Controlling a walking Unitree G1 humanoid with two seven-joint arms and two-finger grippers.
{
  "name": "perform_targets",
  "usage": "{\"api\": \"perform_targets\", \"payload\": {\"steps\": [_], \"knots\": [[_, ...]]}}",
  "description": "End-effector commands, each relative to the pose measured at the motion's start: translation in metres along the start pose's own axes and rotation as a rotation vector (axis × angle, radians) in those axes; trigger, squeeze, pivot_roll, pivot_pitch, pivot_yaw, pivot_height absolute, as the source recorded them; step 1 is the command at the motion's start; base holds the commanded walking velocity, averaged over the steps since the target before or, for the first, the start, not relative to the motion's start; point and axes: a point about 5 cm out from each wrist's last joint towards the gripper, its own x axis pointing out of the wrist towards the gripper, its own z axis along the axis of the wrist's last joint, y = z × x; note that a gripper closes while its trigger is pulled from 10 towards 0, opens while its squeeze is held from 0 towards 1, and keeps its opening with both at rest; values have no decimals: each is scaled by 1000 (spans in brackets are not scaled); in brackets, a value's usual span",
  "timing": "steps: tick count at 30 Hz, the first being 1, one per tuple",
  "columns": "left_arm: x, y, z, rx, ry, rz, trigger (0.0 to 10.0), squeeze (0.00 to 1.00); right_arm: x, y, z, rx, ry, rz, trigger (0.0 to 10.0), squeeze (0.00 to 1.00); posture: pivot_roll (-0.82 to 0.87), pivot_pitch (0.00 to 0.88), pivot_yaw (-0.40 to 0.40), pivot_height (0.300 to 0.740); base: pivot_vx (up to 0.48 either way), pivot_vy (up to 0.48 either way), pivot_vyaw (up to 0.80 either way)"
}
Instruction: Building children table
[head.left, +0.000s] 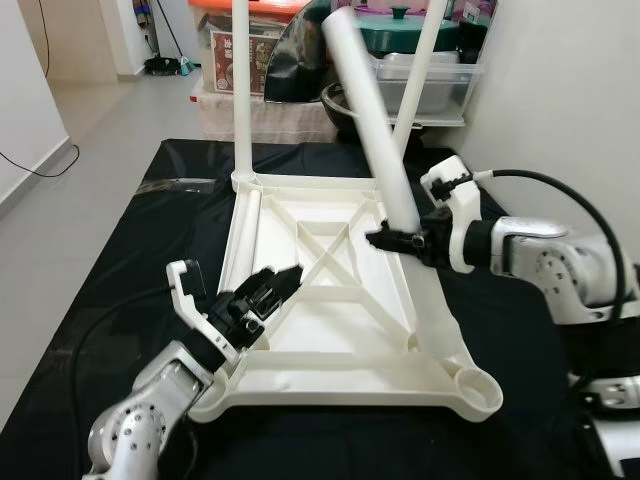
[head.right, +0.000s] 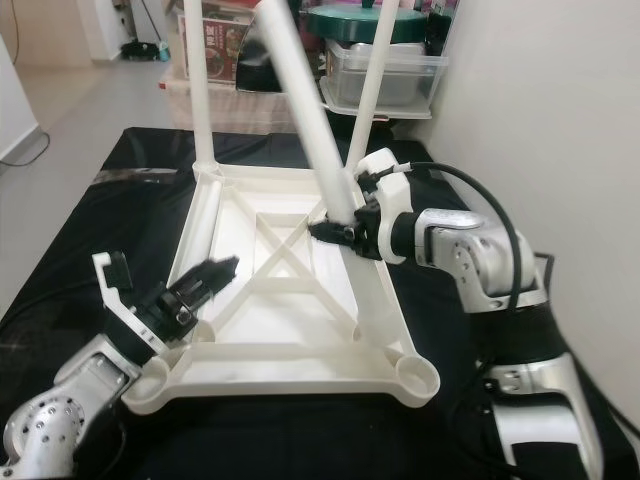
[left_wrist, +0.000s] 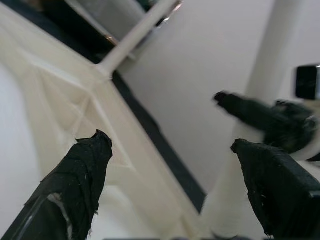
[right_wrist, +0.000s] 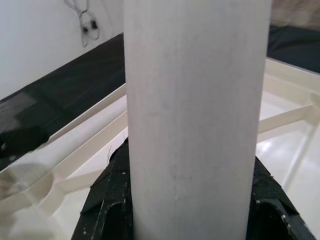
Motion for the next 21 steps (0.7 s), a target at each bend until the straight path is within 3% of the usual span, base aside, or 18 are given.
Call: {"api": "perform_targets", "payload": {"steps": [1, 3, 9, 10, 11, 12, 15, 16, 18, 19, 21], "knots": [[1, 5, -4, 20, 19, 47, 10000, 0, -2, -3, -5, 22, -28, -38, 0, 0, -69, 0, -94, 740, 0, 0, 0], [1, 10, -4, 29, 10, 95, 10000, 0, -1, -4, -14, 95, -74, -83, 0, 0, -70, 0, -88, 740, 0, 0, 0], [0, 13, -3, 28, 1, 112, 10000, 0, 0, -4, -17, 154, -114, -110, 0, 0, -71, 0, -83, 740, 0, 0, 0], [0, 13, -3, 29, 0, 115, 10000, 0, 3, -4, -17, 231, -171, -138, 0, 0, -69, 0, -80, 740, 0, 0, 0], [0, 13, -3, 29, 0, 115, 10000, 0, 3, -4, -17, 231, -171, -138, 0, 0, -69, 0, -80, 740, 0, 0, 0], [0, 13, -3, 27, 0, 105, 10000, 0, 10, -5, -17, 351, -239, -183, 0, 0, -69, 0, -77, 740, 0, 0, 0], [0, 13, -3, 27, 0, 105, 10000, 0, 10, -5, -17, 351, -239, -183, 0, 0, -69, 0, -77, 740, 0, 0, 0], [0, 13, -3, 30, 4, 93, 10000, 0, 24, -5, -15, 581, -344, -241, 0, 0, -63, 0, -75, 740, 0, 0, 0], [0, 13, -3, 30, 4, 93, 10000, 0, 24, -5, -15, 581, -344, -241, 0, 0, -63, 0, -75, 740, 0, 0, 0], [0, 13, -4, 26, 6, 85, 10000, 0, 33, -2, -11, 704, -400, -241, 0, 0, -62, 0, -76, 740, 0, 0, 0], [0, 14, -4, 19, 1, 88, 10000, 0, 37, 1, -9, 729, -414, -235, 0, 0, -62, 0, -76, 740, 0, 0, 0]]}}
